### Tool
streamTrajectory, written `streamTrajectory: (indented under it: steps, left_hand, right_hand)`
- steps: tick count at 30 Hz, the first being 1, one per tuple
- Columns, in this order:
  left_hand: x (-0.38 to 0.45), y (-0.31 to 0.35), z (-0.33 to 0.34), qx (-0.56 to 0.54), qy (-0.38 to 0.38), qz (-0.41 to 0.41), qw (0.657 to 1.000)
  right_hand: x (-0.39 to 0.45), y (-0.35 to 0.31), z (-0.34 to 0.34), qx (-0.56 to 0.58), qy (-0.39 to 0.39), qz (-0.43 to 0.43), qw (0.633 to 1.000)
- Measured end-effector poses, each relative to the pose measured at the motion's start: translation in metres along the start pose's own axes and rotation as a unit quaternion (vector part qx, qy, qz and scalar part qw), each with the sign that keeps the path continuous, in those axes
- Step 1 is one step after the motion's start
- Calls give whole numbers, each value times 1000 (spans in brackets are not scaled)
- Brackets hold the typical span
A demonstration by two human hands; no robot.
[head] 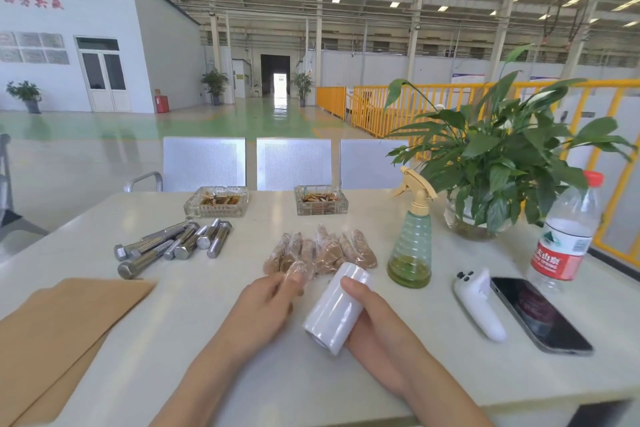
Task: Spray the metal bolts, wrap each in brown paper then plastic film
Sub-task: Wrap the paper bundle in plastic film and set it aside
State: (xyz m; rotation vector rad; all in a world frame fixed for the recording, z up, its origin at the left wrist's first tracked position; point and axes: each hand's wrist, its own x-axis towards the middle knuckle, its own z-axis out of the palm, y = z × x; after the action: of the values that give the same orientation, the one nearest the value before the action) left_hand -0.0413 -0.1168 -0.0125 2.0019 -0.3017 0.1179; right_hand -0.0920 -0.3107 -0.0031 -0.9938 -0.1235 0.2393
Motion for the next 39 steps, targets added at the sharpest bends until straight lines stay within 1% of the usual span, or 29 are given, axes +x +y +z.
streamTrajectory:
  steps: [2, 4, 6, 9, 12, 14, 16, 17, 19, 22, 24, 26, 28, 31, 33, 35, 39]
  left_hand:
    - [-1, 0, -3, -101, -21, -63, 993]
    - [-4, 0, -9, -133, -58, -71, 987]
    - [-6, 1, -12, -154, -92, -61, 982]
    - [-9, 0, -9, -195, -88, -58, 975]
    - [-10, -3, -7, -232, -61, -29, 970]
    - [-10, -4, -5, -188, -23, 5, 982]
    - [-9, -6, -3, -115, 13, 42, 992]
    - [-8, -7, -2, -98, 21, 51, 994]
    - [-6, -9, -2, -92, 27, 42, 995]
    - [-4, -8, -1, -72, 31, 5, 997]
    - [-3, -6, -2, -78, 33, -18, 996]
    - [-3, -7, -2, -104, 17, -22, 994]
    - [-4, -10, -2, -151, 3, -28, 988]
    - [-9, -8, -4, -249, -17, -28, 968]
    - [-12, -5, -2, -265, -28, -13, 964]
    - [-12, -5, -1, -259, -37, -6, 965]
    - [-9, -10, 0, -147, 3, 42, 988]
  right_hand:
    - [0, 0, -1, 4, -9, 6, 1000]
    - [0, 1, -1, 16, -13, 7, 1000]
    - [1, 3, -1, 33, -24, 5, 999]
    - [-1, 2, 2, 54, -21, 9, 998]
    - [-1, 2, 1, 48, 22, 11, 999]
    - [0, 3, 0, 44, 44, 17, 998]
    - [0, 2, 2, 30, 49, 19, 998]
    - [-1, 2, 4, 24, 46, 20, 998]
    - [-1, 2, 4, 20, 38, 24, 999]
    - [-1, 3, 3, 13, 32, 29, 999]
    - [-2, 3, 3, 24, 32, 28, 999]
    - [-4, 2, 5, 26, 28, 26, 999]
    - [-6, 1, 6, 38, 28, 28, 998]
    - [-7, 1, 6, 65, 25, 29, 997]
    - [-7, 2, 5, 68, 27, 26, 997]
    - [-7, 3, 5, 82, 19, 24, 996]
    - [-6, 5, 8, 66, -6, 31, 997]
